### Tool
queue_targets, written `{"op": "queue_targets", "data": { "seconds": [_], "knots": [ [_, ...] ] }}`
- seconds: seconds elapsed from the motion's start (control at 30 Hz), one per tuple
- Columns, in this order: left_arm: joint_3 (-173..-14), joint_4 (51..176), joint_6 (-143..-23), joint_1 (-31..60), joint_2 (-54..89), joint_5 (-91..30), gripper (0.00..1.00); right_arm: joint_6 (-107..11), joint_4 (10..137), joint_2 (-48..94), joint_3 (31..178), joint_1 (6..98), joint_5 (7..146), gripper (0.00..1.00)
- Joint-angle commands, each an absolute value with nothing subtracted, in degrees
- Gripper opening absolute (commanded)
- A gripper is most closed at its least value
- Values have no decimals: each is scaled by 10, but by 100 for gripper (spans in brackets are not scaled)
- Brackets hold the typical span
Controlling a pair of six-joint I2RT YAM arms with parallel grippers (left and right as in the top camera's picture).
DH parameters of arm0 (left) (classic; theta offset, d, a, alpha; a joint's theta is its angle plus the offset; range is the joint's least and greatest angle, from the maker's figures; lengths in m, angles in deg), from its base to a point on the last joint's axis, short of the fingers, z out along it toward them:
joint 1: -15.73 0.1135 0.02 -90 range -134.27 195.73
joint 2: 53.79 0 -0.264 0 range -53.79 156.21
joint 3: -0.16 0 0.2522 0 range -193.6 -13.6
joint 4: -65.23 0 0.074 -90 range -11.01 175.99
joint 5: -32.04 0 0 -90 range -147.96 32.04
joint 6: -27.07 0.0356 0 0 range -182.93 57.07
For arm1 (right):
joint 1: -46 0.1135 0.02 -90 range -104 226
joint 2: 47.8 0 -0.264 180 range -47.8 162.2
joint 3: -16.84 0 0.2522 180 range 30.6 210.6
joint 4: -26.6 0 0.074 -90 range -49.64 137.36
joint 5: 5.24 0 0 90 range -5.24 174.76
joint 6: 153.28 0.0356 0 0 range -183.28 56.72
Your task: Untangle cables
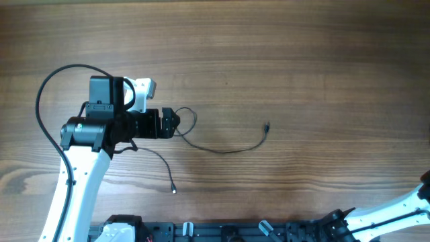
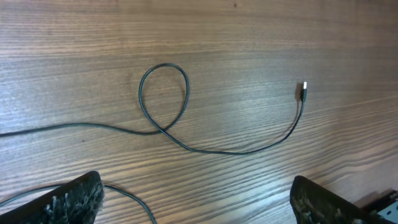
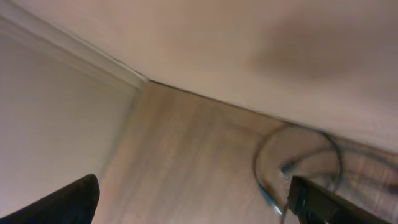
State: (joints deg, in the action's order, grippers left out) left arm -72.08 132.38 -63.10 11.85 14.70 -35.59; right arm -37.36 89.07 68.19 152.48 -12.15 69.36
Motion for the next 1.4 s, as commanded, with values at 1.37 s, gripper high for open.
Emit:
{"op": "queue_targets", "data": {
  "seconds": [1.37],
  "knots": [
    [-721,1354,-736,426,148,-336,100,-987,953,755,1309,828,577,100]
  ]
}}
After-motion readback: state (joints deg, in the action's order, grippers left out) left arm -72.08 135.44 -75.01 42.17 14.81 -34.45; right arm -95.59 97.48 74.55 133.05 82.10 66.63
